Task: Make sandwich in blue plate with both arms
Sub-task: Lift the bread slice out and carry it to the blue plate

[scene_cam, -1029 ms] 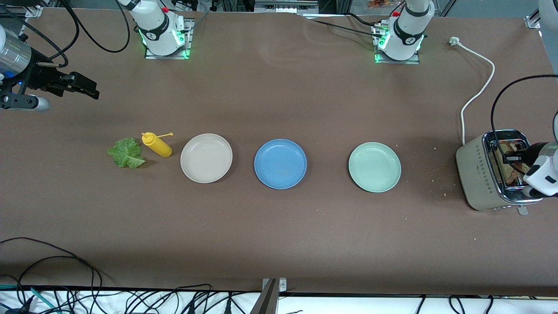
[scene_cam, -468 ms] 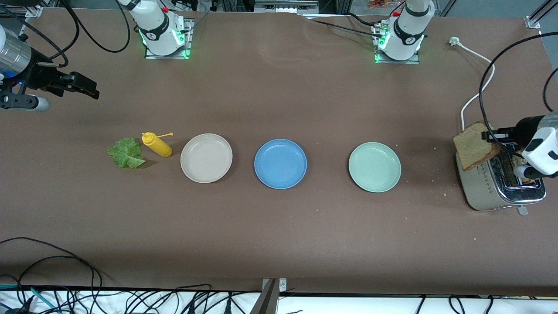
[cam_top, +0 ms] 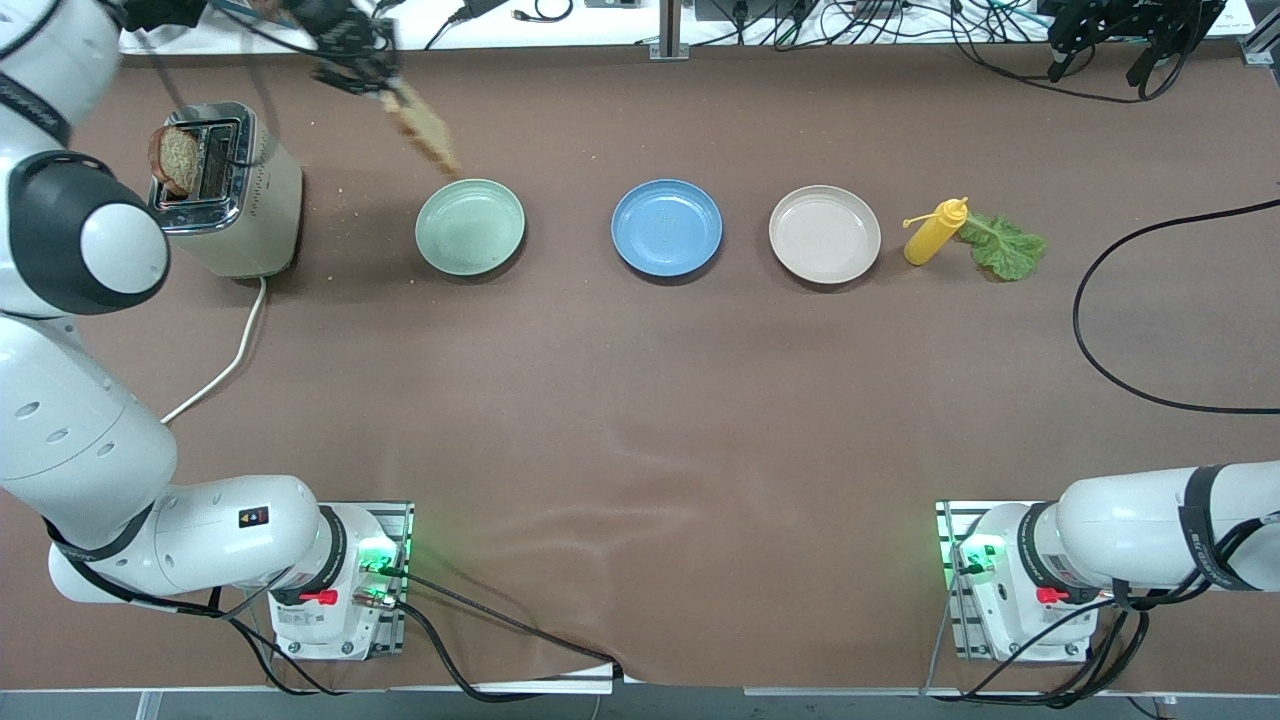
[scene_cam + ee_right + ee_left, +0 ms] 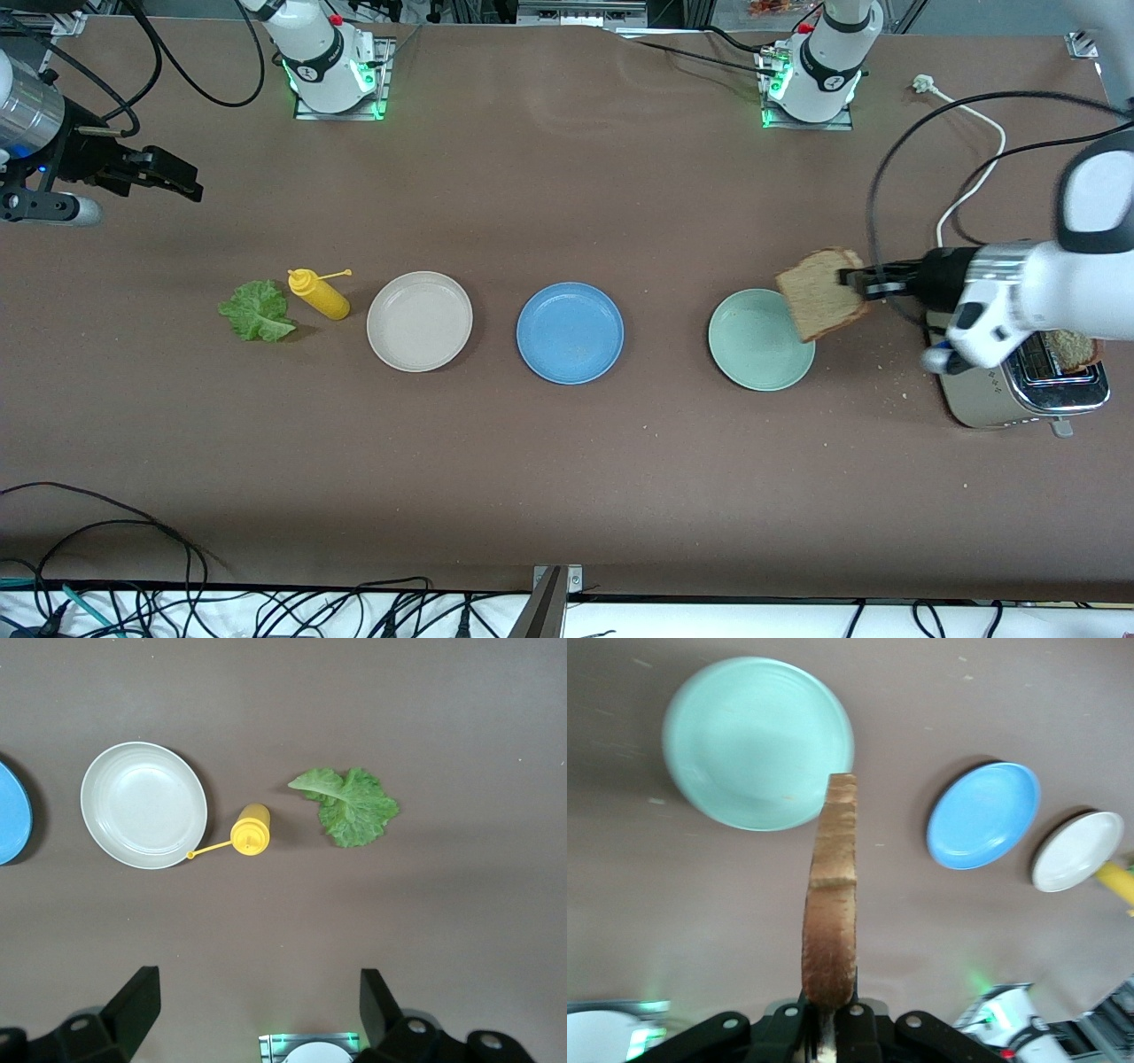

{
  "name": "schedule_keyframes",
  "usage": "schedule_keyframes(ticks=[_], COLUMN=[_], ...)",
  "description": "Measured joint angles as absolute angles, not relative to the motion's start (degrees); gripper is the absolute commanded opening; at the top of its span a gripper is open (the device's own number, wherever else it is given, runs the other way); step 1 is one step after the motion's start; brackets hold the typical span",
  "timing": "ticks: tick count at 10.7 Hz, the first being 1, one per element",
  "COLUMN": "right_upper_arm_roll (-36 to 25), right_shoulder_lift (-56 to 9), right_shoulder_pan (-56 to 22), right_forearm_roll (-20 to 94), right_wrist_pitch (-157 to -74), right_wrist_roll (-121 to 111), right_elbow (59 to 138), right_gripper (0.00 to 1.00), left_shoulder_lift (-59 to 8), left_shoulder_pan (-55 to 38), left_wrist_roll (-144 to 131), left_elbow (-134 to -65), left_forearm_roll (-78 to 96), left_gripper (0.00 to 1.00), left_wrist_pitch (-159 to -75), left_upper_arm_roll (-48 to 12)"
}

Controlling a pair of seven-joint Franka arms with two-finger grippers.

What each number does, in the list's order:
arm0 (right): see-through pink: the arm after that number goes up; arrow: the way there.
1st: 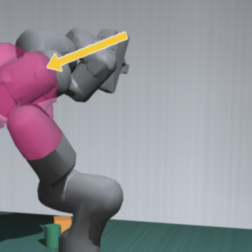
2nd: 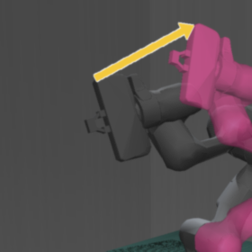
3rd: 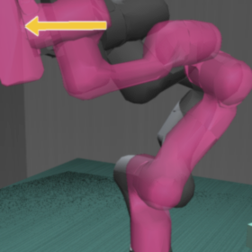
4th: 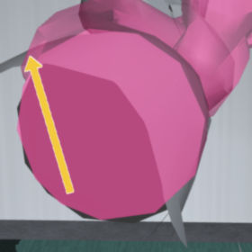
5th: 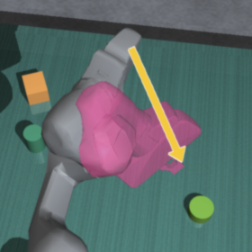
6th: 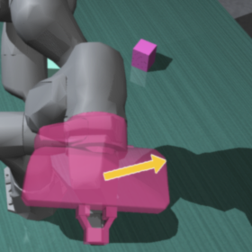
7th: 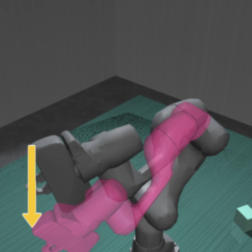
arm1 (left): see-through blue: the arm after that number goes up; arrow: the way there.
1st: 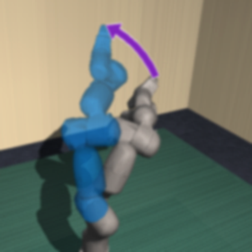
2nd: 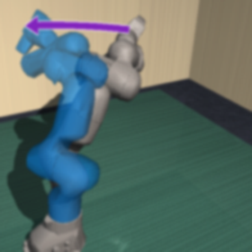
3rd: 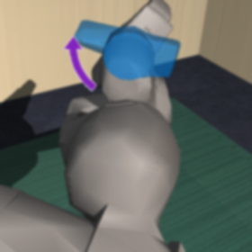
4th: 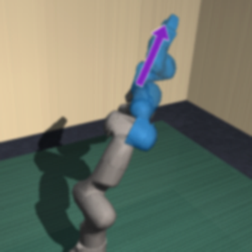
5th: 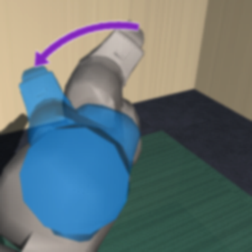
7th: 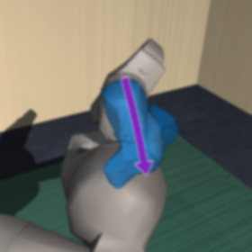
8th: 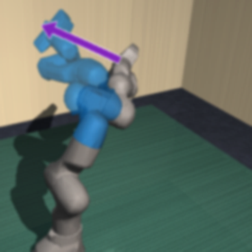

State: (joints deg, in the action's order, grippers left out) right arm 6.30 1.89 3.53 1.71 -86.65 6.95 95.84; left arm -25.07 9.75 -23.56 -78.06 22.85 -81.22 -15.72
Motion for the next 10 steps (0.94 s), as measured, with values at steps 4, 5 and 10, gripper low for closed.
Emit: schedule_keyframes(ticks=[4, 5, 10], right_upper_arm_roll=[6.34, 6.38, 7.52], right_shoulder_lift=[1.88, 1.88, 2.08], right_shoulder_pan=[3.53, 3.51, 3.48], right_forearm_roll=[1.76, 1.77, 1.87], right_wrist_pitch=[-86.65, -86.66, -85.16], right_wrist_roll=[6.95, 6.95, 7.0], right_elbow=[95.83, 95.83, 95.83], right_gripper=[1.0, 1.0, 1.0], left_shoulder_lift=[-25.84, -26.0, -30.85], left_shoulder_pan=[-1.76, -5.2, -19.27], left_wrist_roll=[-35.66, -38.05, -46.21], left_elbow=[-85.4, -87.54, -92.09], left_forearm_roll=[32.14, 32.52, 33.65], left_gripper=[0.0, 0.0, 0.0], left_wrist_pitch=[-103.19, -109.88, -135.07], left_upper_arm_roll=[-16.19, -16.3, -16.38])
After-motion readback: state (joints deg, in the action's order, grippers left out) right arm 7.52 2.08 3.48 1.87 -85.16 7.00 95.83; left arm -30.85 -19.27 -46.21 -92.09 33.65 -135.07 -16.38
